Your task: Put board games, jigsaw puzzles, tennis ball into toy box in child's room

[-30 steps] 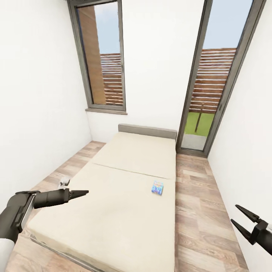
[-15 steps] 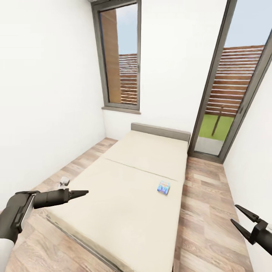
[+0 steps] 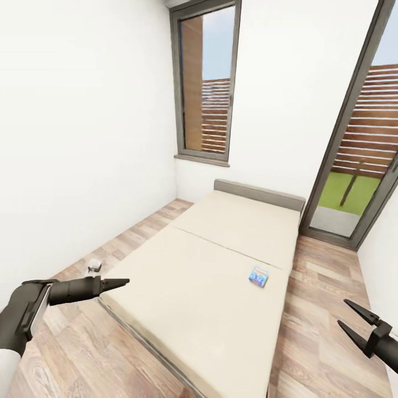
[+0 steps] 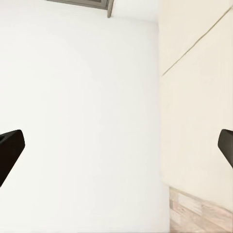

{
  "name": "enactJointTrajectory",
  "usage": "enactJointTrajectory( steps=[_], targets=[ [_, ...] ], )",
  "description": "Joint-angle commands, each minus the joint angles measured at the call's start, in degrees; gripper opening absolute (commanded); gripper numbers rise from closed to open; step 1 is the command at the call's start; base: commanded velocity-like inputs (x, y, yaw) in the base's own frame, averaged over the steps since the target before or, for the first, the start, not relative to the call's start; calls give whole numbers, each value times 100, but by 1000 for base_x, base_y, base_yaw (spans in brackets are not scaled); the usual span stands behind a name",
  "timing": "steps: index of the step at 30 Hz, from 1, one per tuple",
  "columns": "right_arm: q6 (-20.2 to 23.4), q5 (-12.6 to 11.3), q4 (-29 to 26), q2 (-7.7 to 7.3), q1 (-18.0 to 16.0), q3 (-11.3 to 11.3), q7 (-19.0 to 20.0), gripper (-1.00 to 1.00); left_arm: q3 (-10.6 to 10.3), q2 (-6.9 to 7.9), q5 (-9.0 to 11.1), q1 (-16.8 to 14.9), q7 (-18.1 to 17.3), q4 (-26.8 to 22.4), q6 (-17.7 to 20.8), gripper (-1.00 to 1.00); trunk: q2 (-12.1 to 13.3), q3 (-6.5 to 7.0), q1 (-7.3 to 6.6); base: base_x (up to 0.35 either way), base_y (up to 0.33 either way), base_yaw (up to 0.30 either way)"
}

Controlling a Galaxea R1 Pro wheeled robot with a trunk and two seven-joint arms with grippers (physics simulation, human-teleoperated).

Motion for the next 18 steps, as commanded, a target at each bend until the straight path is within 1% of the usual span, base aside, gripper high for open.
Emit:
enactJointTrajectory(
  steps=[1,12,18],
  targets=[
    [31,26,1,0,-7,-11,29,100,0,0,-6,-6,-22,1,60,100,-13,-13,3,-8,-1,282],
    [31,26,-1,0,-7,-11,29,100,0,0,0,-6,-25,1,57,100,-13,-13,3,-6,-1,282],
    [27,26,-4,0,-6,6,28,100,0,0,3,-6,-28,1,55,100,-13,-13,3,-121,-43,282]
  ],
)
